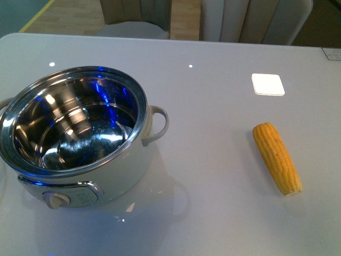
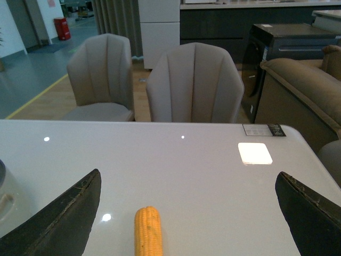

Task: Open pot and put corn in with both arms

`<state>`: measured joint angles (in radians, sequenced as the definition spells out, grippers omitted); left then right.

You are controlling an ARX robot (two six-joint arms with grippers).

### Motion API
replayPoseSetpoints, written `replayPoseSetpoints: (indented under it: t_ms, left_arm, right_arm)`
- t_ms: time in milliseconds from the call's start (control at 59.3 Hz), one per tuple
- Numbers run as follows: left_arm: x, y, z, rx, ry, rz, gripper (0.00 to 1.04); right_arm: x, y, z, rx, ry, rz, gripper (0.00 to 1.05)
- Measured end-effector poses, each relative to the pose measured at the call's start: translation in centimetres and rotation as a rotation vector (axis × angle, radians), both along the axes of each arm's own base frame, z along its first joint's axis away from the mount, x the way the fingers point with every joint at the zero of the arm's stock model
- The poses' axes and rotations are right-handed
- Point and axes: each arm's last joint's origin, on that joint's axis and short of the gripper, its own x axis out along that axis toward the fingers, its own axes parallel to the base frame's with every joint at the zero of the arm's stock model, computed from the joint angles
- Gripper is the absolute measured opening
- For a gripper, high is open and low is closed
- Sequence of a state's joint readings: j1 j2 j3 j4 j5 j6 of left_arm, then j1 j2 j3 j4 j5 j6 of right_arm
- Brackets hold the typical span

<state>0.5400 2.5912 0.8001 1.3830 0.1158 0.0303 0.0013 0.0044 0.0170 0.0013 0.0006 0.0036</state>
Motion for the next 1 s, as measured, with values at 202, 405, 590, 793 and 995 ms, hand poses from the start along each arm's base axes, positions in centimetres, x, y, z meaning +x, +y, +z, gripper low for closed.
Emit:
replayPoseSetpoints:
  t_ms: [202, 405, 590, 793, 995]
  left_arm:
    - [3.5, 0.8, -0.3, 0.046, -0.083, -0.022, 0.42]
    - [3.1, 0.8, -1.7, 0.043, -0.051, 0.004, 0.42]
    - [3.0, 0.8, -2.0, 0.039, -0.043, 0.004, 0.42]
    - [2.7, 0.5, -1.9, 0.037, -0.035, 0.005, 0.53]
    - [2.0, 0.1, -0.7, 0.034, -0.035, 0.002, 0.88]
  right_arm:
    - [0.0, 0.0, 0.0, 0.0, 0.0, 0.001, 0.96]
    - [0.0, 0.0, 0.0, 0.0, 0.0, -0.001, 0.96]
    - [0.0, 0.0, 0.0, 0.0, 0.0, 0.0, 0.96]
    - [0.0, 0.0, 0.0, 0.0, 0.0, 0.0, 0.96]
    - [0.0, 0.0, 0.0, 0.0, 0.0, 0.0, 0.96]
